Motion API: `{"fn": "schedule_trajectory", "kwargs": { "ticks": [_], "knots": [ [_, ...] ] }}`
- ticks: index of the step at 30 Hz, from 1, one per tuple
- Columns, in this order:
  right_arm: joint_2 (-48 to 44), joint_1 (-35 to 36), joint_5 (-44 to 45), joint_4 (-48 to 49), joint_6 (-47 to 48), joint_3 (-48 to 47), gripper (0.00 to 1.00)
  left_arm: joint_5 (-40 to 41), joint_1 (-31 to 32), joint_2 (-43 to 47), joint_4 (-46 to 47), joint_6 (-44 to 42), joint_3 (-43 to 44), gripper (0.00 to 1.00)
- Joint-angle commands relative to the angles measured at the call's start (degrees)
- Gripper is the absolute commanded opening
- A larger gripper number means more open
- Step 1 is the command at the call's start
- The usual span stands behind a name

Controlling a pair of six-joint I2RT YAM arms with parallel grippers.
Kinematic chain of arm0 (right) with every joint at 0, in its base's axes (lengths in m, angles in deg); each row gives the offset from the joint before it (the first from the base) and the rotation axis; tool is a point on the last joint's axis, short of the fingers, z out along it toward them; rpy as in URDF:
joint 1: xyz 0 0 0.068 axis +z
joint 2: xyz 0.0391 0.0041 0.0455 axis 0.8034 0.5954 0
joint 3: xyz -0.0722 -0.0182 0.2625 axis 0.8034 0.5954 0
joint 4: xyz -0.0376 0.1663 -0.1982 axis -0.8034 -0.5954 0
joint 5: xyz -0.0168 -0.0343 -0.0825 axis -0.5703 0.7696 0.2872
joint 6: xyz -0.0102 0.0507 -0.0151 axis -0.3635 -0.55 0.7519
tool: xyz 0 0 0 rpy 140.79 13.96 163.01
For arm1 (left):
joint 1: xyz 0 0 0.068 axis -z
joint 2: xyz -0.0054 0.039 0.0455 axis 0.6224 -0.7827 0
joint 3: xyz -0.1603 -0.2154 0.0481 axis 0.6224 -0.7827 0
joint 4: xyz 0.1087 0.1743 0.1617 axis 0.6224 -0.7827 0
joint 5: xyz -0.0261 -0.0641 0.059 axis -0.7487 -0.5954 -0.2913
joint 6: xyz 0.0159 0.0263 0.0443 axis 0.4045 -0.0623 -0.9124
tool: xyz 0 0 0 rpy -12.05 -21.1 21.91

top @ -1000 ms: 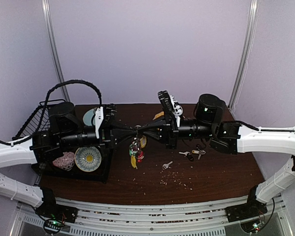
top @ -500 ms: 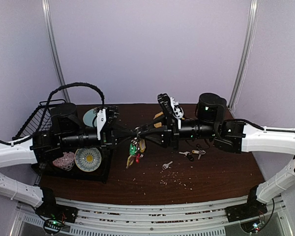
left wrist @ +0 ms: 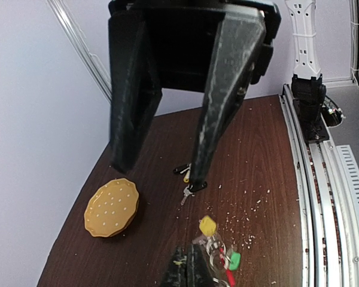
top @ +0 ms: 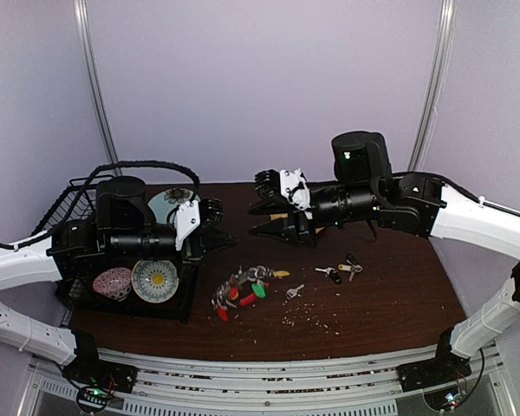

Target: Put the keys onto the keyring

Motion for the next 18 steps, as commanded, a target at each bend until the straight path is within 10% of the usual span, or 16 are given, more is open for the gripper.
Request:
{"fn": "schedule_trajectory", "kwargs": {
  "ticks": [1,12,18],
  "knots": [
    [2.1,0.0,-1.7,-8.8,9.3,-4.1,0.3,1.0,0.2,0.5,1.0,-2.4,1.4,0.0],
    [3.2,-3.1,-0.7,2.5,-18.2,8.6,0.34,10.2,-1.1,-0.3,11.7,22.6,-13.4,0.0],
    [8.2,-3.1,14.9,2.2,-40.1,12.6,0.4,15.7,-1.3,-4.1,7.8,28.6,-16.0,0.04]
  ]
}}
